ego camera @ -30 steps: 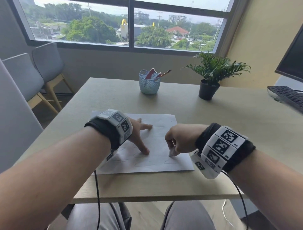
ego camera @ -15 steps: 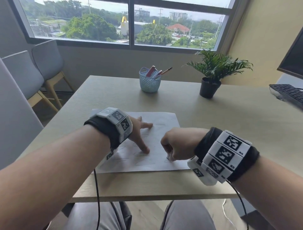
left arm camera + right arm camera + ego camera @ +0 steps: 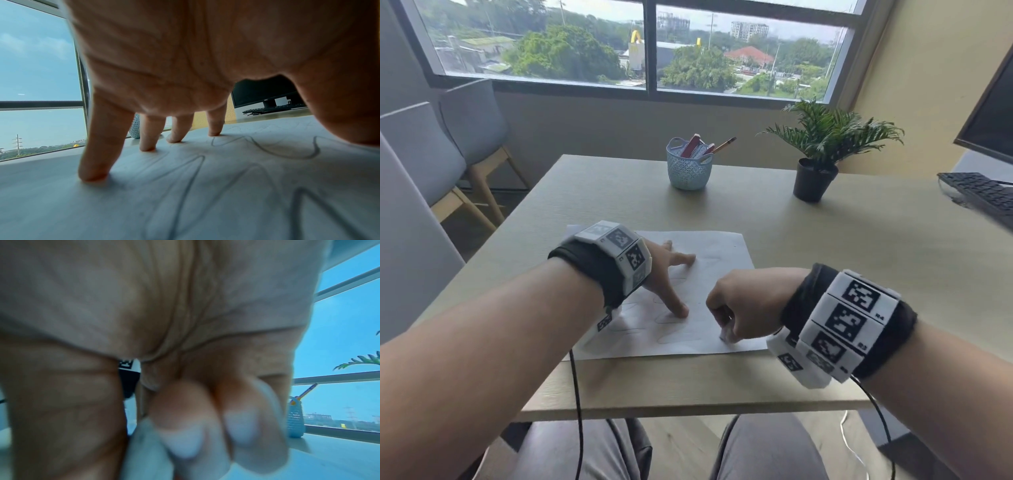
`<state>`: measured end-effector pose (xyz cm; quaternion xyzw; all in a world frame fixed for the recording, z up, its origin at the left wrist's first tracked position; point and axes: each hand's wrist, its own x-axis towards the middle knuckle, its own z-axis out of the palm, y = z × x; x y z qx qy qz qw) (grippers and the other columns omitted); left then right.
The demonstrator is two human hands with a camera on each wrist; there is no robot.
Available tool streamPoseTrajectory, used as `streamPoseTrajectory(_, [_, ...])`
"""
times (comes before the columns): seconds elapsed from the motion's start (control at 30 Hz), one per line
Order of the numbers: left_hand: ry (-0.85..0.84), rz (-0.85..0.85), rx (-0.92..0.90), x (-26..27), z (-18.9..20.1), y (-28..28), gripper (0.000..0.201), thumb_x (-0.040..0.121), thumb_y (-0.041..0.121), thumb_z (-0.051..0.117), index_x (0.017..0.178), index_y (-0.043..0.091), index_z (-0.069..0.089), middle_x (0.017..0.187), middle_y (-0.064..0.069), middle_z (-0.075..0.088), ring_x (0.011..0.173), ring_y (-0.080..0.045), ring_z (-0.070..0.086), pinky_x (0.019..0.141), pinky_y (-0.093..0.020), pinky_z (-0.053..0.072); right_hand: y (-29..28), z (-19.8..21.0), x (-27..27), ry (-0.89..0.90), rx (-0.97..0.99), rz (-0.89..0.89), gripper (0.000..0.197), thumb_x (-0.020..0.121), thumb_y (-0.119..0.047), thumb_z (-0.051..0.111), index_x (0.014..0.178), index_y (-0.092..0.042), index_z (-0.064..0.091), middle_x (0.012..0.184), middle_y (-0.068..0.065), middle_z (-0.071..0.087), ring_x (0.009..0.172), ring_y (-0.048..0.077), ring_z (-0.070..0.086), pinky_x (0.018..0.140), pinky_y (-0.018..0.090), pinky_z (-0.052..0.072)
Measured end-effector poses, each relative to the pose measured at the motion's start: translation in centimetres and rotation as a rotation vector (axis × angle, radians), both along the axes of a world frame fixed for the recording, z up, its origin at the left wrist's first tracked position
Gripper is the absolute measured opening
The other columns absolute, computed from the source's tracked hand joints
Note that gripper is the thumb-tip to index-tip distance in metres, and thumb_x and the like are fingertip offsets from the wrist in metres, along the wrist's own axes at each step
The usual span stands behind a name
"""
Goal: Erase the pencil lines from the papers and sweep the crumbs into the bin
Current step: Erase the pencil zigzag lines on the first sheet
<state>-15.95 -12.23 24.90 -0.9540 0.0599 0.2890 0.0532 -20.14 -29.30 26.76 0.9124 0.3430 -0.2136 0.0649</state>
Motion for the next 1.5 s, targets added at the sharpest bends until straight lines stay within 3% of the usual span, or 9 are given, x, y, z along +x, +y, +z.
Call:
streamPoseTrajectory(0.1, [-0.003, -0.003, -0.006, 0.0, 0.1, -0.1, 0.114, 0.056, 0.080, 0.066, 0.143, 0.057, -0.004, 0.159, 0.010, -0.012, 0.147, -0.023, 0.005, 0.116, -0.048, 0.009, -0.1, 0.4, 1.3, 0.002, 0.002, -0.060, 0.014, 0.085, -0.032, 0.070, 0.085, -0.019, 0.063, 0.080, -0.007, 0.059, 0.073, 0.014, 0.054, 0.056, 0.023, 0.040])
streamPoseTrajectory(0.27, [0.005, 0.002, -0.002, 0.1, 0.0, 0.0, 0.115, 0.054, 0.081, 0.066, 0.142, 0.058, -0.004, 0.159, 0.011, -0.012, 0.147, -0.023, 0.004, 0.116, -0.049, 0.010, -0.4, -0.1, 0.5, 0.005, 0.027, -0.029, 0.009, 0.087, -0.025, 0.066, 0.086, -0.016, 0.064, 0.083, -0.004, 0.061, 0.072, 0.015, 0.053, 0.052, 0.022, 0.037])
streamPoseTrajectory(0.43, [0.007, 0.001, -0.008, 0.1, 0.0, 0.0, 0.115, 0.054, 0.081, 0.066, 0.143, 0.057, -0.004, 0.159, 0.010, -0.012, 0.147, -0.022, 0.005, 0.116, -0.048, 0.011, -0.5, 0.4, 1.1, 0.024, -0.001, -0.053, 0.016, 0.086, -0.033, 0.069, 0.087, -0.018, 0.065, 0.087, -0.002, 0.064, 0.070, 0.012, 0.053, 0.053, 0.022, 0.037])
streamPoseTrajectory(0.63, [0.003, 0.003, -0.014, 0.1, 0.0, 0.0, 0.115, 0.055, 0.080, 0.066, 0.143, 0.057, -0.004, 0.158, 0.010, -0.012, 0.147, -0.022, 0.004, 0.115, -0.048, 0.010, -0.9, 0.0, 0.6, -0.027, 0.003, -0.016, 0.009, 0.088, -0.024, 0.066, 0.085, -0.016, 0.061, 0.084, -0.002, 0.060, 0.058, 0.006, 0.043, 0.048, 0.020, 0.031])
streamPoseTrajectory(0.8, [0.008, 0.002, -0.009, 0.1, 0.0, 0.0, 0.115, 0.055, 0.080, 0.066, 0.143, 0.057, -0.004, 0.159, 0.010, -0.012, 0.147, -0.022, 0.004, 0.116, -0.049, 0.010, -1.4, 0.4, 1.1, 0.023, 0.000, -0.060, 0.017, 0.085, -0.035, 0.069, 0.088, -0.019, 0.066, 0.090, -0.002, 0.063, 0.067, 0.010, 0.050, 0.056, 0.023, 0.039])
streamPoseTrajectory(1.0, [0.008, 0.001, -0.005, 0.0, 0.1, -0.1, 0.114, 0.057, 0.079, 0.066, 0.144, 0.055, -0.004, 0.159, 0.010, -0.012, 0.147, -0.022, 0.004, 0.117, -0.049, 0.009, -1.6, -0.2, 1.2, -0.001, 0.008, -0.068, 0.011, 0.084, -0.027, 0.069, 0.083, -0.017, 0.064, 0.086, -0.001, 0.065, 0.065, 0.012, 0.052, 0.054, 0.023, 0.039])
streamPoseTrajectory(1.13, [0.004, -0.003, -0.004, 0.0, 0.1, -0.2, 0.113, 0.058, 0.079, 0.066, 0.144, 0.055, -0.004, 0.159, 0.010, -0.012, 0.147, -0.022, 0.004, 0.116, -0.049, 0.009, -2.0, 0.0, 0.8, 0.055, -0.008, -0.082, 0.016, 0.081, -0.034, 0.073, 0.083, -0.019, 0.067, 0.087, 0.000, 0.066, 0.068, 0.014, 0.055, 0.059, 0.026, 0.043])
streamPoseTrajectory(1.3, [0.002, -0.001, -0.007, 0.0, 0.0, -0.1, 0.114, 0.057, 0.080, 0.066, 0.144, 0.055, -0.003, 0.159, 0.010, -0.012, 0.147, -0.023, 0.005, 0.116, -0.050, 0.010, -2.3, 0.2, 1.8, -0.017, 0.020, -0.135, 0.016, 0.083, -0.033, 0.072, 0.084, -0.019, 0.065, 0.086, -0.001, 0.065, 0.064, 0.010, 0.050, 0.053, 0.023, 0.037])
streamPoseTrajectory(1.5, [0.006, -0.002, -0.011, 0.0, 0.0, -0.1, 0.114, 0.057, 0.079, 0.066, 0.143, 0.056, -0.004, 0.159, 0.010, -0.011, 0.147, -0.023, 0.005, 0.116, -0.050, 0.011, -2.9, 0.2, 0.5, 0.084, 0.002, -0.121, 0.016, 0.083, -0.034, 0.071, 0.085, -0.019, 0.066, 0.082, -0.004, 0.060, 0.065, 0.010, 0.050, 0.058, 0.026, 0.040])
